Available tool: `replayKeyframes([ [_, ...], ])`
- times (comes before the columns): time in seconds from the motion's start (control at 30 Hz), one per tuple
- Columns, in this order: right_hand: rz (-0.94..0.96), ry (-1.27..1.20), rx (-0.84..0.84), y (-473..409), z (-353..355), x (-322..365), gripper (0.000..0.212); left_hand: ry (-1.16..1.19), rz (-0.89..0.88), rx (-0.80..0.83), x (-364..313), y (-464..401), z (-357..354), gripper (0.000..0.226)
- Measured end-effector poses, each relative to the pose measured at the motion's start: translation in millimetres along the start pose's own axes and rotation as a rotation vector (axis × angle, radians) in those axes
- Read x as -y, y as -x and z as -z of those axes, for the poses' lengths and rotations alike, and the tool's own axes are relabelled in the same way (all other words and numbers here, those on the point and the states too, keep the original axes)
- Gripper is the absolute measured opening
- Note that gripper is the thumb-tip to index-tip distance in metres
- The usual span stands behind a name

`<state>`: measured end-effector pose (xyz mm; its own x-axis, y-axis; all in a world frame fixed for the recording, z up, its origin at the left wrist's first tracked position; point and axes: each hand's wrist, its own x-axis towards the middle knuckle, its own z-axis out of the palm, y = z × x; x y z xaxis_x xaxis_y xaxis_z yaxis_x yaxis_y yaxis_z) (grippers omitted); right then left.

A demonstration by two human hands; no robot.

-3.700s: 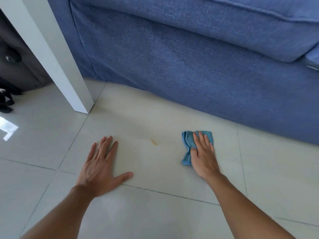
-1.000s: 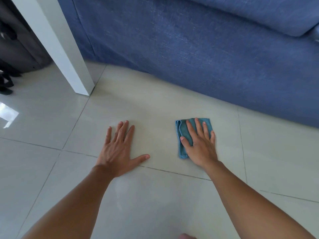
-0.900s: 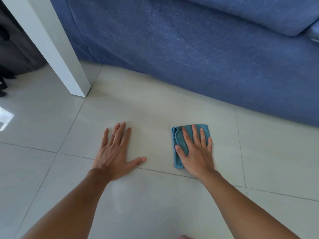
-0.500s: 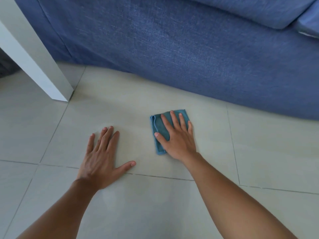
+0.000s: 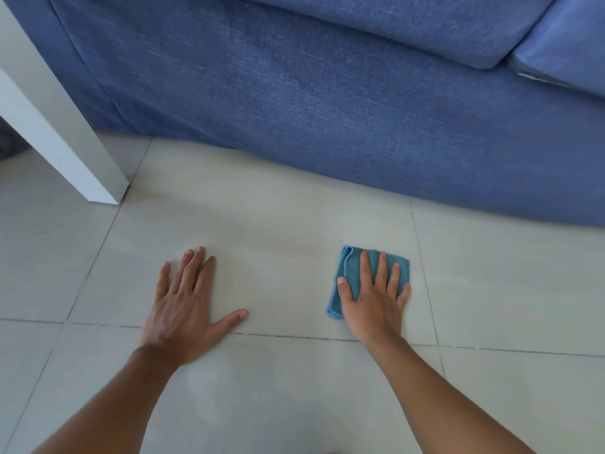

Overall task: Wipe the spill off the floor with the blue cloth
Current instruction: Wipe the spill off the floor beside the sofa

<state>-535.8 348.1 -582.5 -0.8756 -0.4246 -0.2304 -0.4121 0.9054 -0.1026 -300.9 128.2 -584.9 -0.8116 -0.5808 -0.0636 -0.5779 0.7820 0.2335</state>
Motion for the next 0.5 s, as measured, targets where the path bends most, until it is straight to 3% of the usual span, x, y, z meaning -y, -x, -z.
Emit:
replayKeyframes([
  [0.2, 0.191, 0.028, 0.003, 30, -12, 19, 0.082, 0.008, 0.005, 0.003, -1, -1, -2, 0.118],
  [0.5, 0.114, -0.007, -0.038, -4, 0, 10, 0.081, -0.004, -0.007, 0.010, -1, -1, -3, 0.117],
])
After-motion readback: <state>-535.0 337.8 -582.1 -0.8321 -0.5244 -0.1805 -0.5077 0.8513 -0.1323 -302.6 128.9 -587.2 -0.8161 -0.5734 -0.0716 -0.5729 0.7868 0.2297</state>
